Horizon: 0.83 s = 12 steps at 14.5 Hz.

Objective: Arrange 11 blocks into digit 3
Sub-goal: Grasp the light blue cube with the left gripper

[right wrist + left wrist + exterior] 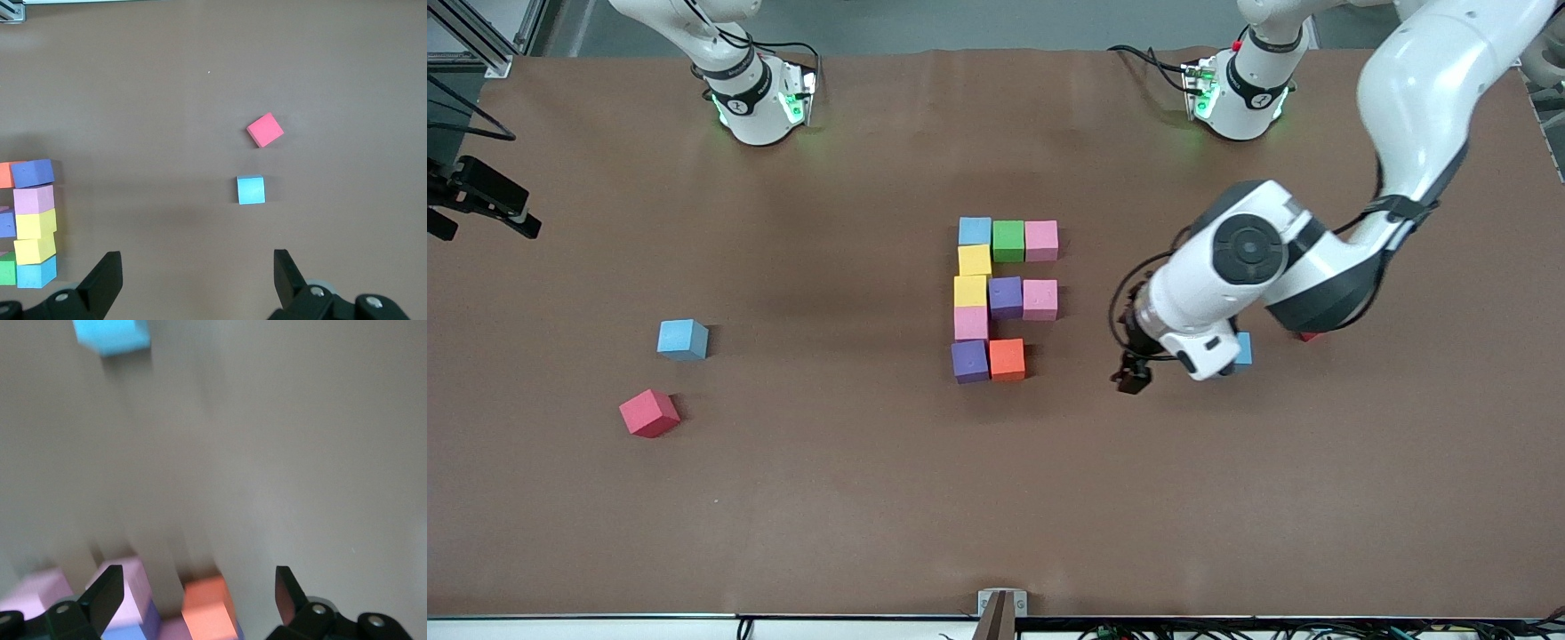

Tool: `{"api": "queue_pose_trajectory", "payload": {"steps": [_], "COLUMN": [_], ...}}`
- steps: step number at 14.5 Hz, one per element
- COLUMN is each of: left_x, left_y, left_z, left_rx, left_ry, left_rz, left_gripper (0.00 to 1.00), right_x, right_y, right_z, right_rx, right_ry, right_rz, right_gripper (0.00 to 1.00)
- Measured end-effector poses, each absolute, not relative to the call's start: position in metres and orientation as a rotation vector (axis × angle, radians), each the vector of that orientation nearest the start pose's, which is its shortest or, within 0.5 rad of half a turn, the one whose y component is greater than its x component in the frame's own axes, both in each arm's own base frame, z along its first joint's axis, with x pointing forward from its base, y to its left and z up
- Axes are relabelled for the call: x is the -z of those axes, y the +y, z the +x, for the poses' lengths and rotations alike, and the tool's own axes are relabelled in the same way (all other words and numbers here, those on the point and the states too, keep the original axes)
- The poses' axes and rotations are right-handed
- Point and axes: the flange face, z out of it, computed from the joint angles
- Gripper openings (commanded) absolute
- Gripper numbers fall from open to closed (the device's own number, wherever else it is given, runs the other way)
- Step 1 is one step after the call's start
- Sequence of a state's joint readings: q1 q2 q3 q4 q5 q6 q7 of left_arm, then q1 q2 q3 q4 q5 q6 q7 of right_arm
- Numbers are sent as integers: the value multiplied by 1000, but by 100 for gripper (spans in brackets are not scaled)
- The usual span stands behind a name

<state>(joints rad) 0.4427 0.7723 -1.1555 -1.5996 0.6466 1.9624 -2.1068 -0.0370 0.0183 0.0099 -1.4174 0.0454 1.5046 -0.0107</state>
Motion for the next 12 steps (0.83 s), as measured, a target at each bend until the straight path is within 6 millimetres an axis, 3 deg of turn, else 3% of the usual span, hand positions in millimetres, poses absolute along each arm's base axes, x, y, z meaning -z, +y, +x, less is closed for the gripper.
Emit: {"api": "queue_pose_trajectory", "payload": {"steps": [5,9,12], "left_x": [-323,-297,-287], "left_y": [-213,-144,-116], "left_z": [605,605,603], "left_rx": [-55,-134,-167], "left_ry": [-1397,-899,-631], "left_rz": [-2787,-2949,-3032], "left_gripper": [100,100,100], "right_x": [-681,-681,-681], "right_y": [-10,-9,-9], "right_z": [553,553,553], "right_rx": [111,112,112], "right_ry": [17,17,16], "right_rz": [-3096,-3095,-3095], "right_gripper": [100,100,100]}}
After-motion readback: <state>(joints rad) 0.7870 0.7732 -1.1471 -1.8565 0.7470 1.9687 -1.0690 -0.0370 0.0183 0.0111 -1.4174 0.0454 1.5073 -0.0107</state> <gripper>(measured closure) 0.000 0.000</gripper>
